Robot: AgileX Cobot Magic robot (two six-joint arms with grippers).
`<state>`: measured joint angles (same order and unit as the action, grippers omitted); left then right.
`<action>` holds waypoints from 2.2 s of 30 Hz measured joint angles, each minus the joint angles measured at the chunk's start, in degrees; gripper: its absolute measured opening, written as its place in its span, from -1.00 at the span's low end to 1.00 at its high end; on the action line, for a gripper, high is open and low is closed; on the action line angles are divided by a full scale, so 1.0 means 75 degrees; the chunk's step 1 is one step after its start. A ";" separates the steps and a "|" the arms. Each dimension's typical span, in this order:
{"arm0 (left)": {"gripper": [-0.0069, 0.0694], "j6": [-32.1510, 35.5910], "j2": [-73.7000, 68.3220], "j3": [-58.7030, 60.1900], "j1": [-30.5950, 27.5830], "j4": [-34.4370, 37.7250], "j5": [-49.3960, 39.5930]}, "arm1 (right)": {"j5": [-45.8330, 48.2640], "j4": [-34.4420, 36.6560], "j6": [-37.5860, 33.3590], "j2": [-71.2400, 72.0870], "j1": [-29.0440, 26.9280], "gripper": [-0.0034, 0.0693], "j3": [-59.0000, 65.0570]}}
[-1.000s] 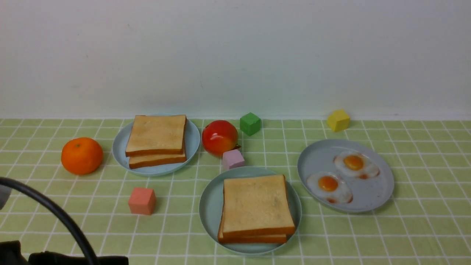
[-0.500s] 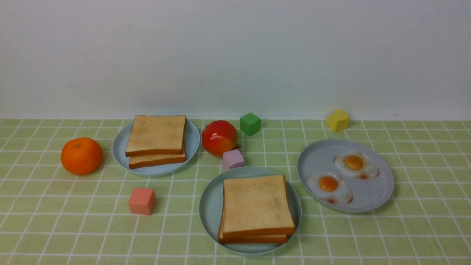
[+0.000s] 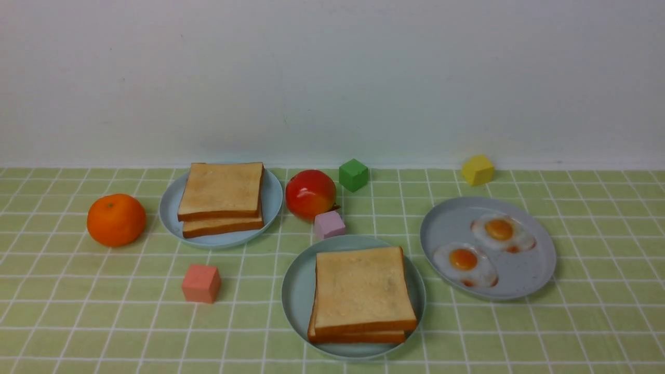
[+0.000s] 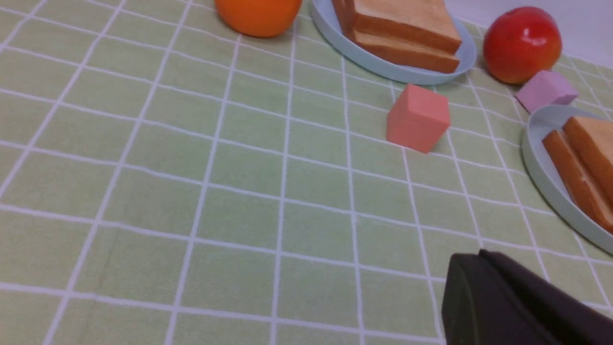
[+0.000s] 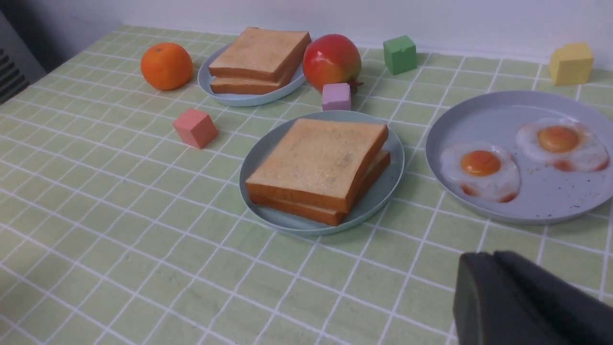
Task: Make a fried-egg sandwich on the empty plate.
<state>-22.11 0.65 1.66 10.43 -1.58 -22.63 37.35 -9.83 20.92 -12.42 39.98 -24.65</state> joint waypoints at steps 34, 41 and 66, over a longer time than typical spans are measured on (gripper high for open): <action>-0.79 0.0000 0.0000 0.0000 0.0141 0.0000 0.0025 | -0.0413 0.0543 -0.0588 0.0628 -0.2266 -0.67 0.0342; -0.77 0.0000 0.0000 0.0000 0.0141 0.0000 0.0025 | -0.2117 0.2344 -0.2404 0.1552 -0.4278 -0.66 0.2533; -0.73 0.0000 0.0000 0.0000 0.0141 0.0000 0.0025 | -0.2041 0.1743 -0.2790 0.1743 -0.5345 -0.62 0.3427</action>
<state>-22.11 0.65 1.66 11.49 -1.58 -22.45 22.04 3.24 0.00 0.65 -0.11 1.05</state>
